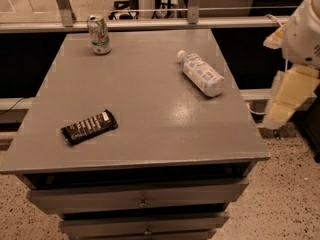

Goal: Pick blue plastic bottle

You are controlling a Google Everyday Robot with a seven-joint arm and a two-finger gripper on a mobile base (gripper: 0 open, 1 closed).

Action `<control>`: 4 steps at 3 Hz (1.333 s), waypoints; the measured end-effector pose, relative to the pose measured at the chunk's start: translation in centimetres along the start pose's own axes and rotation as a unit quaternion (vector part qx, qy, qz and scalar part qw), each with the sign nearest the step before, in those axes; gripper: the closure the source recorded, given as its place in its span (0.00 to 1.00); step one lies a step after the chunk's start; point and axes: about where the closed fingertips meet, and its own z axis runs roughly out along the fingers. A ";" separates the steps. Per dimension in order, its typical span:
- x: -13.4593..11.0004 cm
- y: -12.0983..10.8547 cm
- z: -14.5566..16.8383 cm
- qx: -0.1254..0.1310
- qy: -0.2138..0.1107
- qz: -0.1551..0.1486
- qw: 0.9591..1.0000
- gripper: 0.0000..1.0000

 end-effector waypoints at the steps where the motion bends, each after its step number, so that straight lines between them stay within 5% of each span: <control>1: -2.8 -4.5 3.3 0.022 -0.031 0.029 0.999 0.00; 3: -6.9 -11.7 9.1 0.062 -0.085 0.089 0.990 0.00; 4: -7.9 -15.2 13.1 0.064 -0.110 0.143 0.981 0.00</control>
Offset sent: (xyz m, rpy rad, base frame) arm 0.1828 0.0482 -0.0377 0.2213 -0.1639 -0.1794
